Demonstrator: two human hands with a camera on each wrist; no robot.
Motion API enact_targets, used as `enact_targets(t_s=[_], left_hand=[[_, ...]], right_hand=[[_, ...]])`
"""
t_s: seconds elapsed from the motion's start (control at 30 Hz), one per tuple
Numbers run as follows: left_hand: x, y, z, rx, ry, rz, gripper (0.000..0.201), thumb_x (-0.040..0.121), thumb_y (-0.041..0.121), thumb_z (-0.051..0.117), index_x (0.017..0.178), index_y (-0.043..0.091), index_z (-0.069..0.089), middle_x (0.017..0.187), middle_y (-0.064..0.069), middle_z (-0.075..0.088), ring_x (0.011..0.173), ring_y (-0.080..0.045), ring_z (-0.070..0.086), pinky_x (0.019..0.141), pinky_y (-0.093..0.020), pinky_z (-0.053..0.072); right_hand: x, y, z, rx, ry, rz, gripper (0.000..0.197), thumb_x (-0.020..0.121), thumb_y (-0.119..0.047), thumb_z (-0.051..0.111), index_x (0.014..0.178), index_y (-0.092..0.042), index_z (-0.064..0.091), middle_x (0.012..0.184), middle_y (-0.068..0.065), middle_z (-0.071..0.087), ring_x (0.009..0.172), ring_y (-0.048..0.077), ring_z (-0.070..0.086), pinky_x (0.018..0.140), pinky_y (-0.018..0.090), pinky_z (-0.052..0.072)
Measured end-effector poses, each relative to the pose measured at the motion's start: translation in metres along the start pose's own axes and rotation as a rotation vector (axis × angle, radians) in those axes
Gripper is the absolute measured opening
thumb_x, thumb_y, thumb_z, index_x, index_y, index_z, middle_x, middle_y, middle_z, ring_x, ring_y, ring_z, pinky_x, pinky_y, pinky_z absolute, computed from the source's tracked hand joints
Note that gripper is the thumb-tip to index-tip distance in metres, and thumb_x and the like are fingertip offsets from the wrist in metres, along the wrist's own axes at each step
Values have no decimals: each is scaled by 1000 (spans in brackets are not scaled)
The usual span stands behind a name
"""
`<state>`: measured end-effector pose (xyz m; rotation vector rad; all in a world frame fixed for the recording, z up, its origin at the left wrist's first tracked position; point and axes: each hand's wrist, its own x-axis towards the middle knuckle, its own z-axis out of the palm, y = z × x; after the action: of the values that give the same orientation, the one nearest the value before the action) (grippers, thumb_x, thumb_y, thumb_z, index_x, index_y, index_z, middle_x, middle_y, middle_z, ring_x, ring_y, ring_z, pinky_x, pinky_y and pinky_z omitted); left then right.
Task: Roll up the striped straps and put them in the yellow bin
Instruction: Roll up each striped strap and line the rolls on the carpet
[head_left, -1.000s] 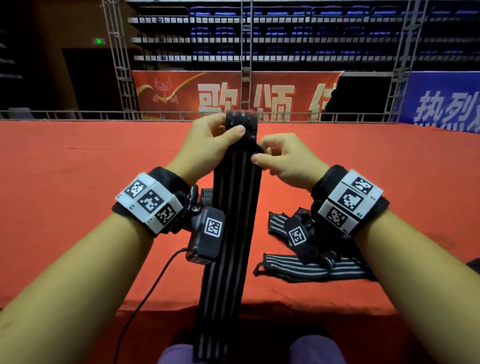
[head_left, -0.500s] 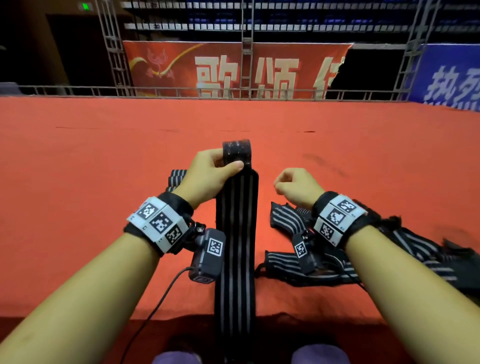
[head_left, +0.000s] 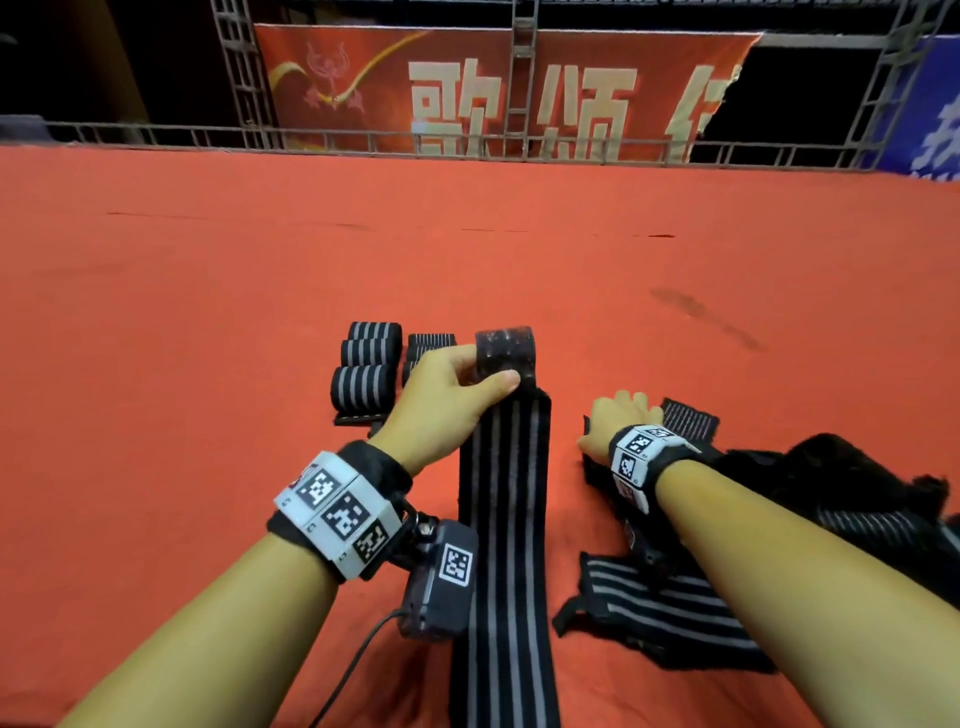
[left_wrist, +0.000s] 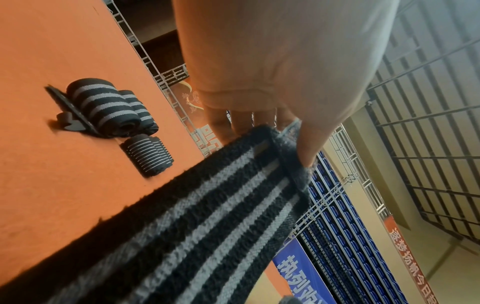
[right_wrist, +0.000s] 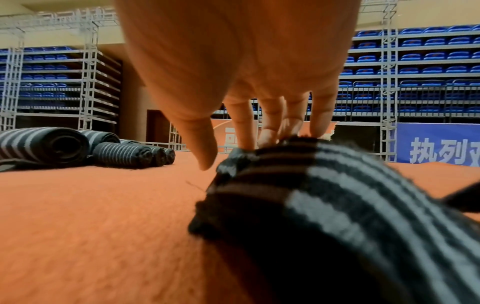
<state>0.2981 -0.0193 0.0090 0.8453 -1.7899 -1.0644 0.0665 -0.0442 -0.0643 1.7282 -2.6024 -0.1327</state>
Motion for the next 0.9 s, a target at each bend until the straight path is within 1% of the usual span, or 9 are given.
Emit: enact_targets(t_s=[0.17, 0.23, 0.3, 0.43, 0.53, 0.63, 0.7, 0.8, 0.9], left_hand=[[-1, -9, -5, -13, 21, -10, 17, 93, 14, 66, 107, 12, 73, 103, 0, 75, 101, -17, 70, 94, -41, 54], [-3, -8, -5, -21, 23, -15, 18, 93, 13, 66, 109, 11, 73, 105, 0, 75, 102, -17, 69, 95, -40, 54], [-6, -7, -7, -23, 23, -23, 19, 93, 14, 66, 110, 13, 73, 105, 2, 75, 102, -14, 69, 96, -40, 54], [-12, -1, -13, -17, 36, -24, 19, 93, 18, 66, 110, 16, 73, 105, 3, 75, 101, -13, 69, 95, -41, 54], [-15, 7, -13, -25, 43, -30, 19, 93, 18, 65, 110, 16, 72, 105, 2, 74, 100, -13, 70, 95, -42, 54], [-17, 14, -9, -34, 69, -39, 17, 92, 17, 66, 107, 17, 73, 103, 2, 75, 99, -14, 70, 95, -44, 54], [-19, 21, -3, -34, 67, -44, 13, 92, 17, 66, 102, 20, 74, 101, 3, 75, 98, -14, 70, 94, -45, 54], [-21, 33, 9, -40, 51, -46, 12, 92, 15, 66, 101, 19, 74, 100, -1, 75, 97, -17, 71, 93, -45, 55], [-22, 45, 20, -36, 36, -44, 15, 92, 15, 67, 105, 15, 74, 101, -3, 75, 98, -18, 71, 93, -45, 55]], right_hand=[[2, -3, 6, -17, 35, -80, 35, 84, -40, 62, 115, -25, 56, 120, 8, 56, 117, 31, 45, 92, 42, 35], [-1, -2, 5, 69, 14, -126, 19, 84, -28, 57, 102, -23, 53, 111, 8, 63, 105, 32, 53, 81, 37, 37], [-6, 0, -3, 176, 3, -147, 13, 81, -17, 53, 94, -20, 49, 104, 11, 65, 91, 33, 58, 72, 33, 41], [-19, 15, -29, 294, 144, -151, 14, 83, -10, 52, 94, -17, 49, 102, 15, 63, 95, 37, 59, 75, 36, 44], [-29, 32, -50, 556, 245, -171, 14, 85, -9, 59, 84, -16, 46, 85, 9, 59, 84, 31, 56, 70, 34, 38], [-47, 51, -73, 876, 300, -258, 22, 84, -4, 62, 76, -19, 48, 70, 3, 55, 71, 21, 52, 71, 42, 46], [-65, 60, -86, 970, 329, -329, 21, 84, -6, 61, 80, -25, 53, 69, 6, 57, 66, 21, 52, 70, 47, 50], [-89, 67, -100, 984, 402, -386, 16, 76, -22, 56, 85, -35, 58, 68, 13, 59, 63, 21, 52, 66, 45, 49], [-104, 74, -106, 869, 492, -389, 13, 76, -27, 54, 81, -39, 55, 62, -1, 56, 62, 17, 51, 72, 43, 45]])
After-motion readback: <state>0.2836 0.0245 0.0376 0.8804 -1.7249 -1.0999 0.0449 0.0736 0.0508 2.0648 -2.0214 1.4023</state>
